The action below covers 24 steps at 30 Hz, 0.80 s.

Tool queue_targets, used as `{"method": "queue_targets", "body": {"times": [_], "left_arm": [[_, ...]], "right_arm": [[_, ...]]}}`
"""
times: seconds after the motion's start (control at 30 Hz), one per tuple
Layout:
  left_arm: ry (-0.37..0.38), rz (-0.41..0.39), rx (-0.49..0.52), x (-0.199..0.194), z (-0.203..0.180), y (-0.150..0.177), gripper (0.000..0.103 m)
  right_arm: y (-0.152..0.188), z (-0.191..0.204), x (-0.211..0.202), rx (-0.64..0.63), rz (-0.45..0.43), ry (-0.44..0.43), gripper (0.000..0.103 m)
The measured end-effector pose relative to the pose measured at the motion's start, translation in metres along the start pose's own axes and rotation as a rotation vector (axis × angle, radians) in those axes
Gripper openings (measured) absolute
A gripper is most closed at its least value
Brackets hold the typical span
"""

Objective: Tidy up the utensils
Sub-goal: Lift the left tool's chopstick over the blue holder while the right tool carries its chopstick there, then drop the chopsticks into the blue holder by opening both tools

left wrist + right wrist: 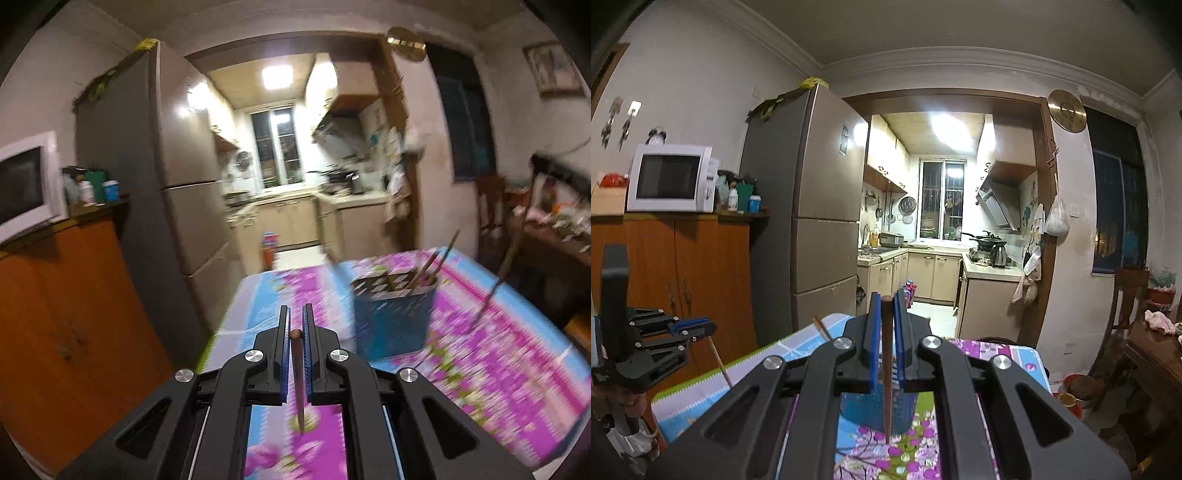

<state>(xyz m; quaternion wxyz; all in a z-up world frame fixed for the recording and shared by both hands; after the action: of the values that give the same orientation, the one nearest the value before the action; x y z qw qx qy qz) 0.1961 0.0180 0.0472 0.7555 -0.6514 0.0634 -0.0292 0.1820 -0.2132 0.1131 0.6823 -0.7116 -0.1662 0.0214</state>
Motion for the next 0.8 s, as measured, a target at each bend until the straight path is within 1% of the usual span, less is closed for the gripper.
{"method": "queue_targets", "body": {"times": [0.07, 0.17, 0.23, 0.37, 0.4, 0.57, 0.73, 0.8], "left_arm": [[0.071, -0.015, -0.036, 0.006, -0.007, -0.021, 0.008], [0.129, -0.049, -0.055, 0.018, -0.015, -0.05, 0.008], [0.139, -0.081, -0.051, 0.029, -0.019, -0.069, 0.008], [0.187, -0.137, -0.088, 0.054, -0.029, -0.106, 0.008], [0.196, -0.162, -0.096, 0.062, -0.033, -0.117, 0.008], [0.208, -0.23, -0.121, 0.097, -0.047, -0.138, 0.008], [0.208, -0.299, -0.168, 0.127, -0.056, -0.137, 0.008], [0.211, -0.312, -0.208, 0.137, -0.054, -0.131, 0.007]], "right_arm": [[-0.008, -0.004, 0.007, 0.002, -0.012, 0.004, 0.006], [-0.022, -0.01, 0.019, 0.006, -0.034, 0.011, 0.006], [-0.03, -0.013, 0.028, 0.012, -0.051, 0.013, 0.006], [-0.04, -0.019, 0.048, 0.013, -0.075, 0.025, 0.006], [-0.041, -0.02, 0.054, 0.011, -0.078, 0.03, 0.006], [-0.032, -0.029, 0.084, 0.033, -0.072, 0.043, 0.006], [-0.012, -0.041, 0.107, 0.087, -0.054, 0.056, 0.006], [-0.001, -0.045, 0.114, 0.108, -0.049, 0.064, 0.006]]}}
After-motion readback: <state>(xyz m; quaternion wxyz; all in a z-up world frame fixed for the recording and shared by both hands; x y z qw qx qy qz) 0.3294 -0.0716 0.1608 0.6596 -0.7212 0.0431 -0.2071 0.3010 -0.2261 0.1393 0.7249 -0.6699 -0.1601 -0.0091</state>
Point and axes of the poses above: each gripper's, at about its wrist camera, not at the fingertips, and x roughly the way its jaws point, z to its left, y to its underside, the point moved 7 cm from there along x, roughly the way its jaws point, and after that the axes turned 15 degrees about -z, right-handed, at the moved point
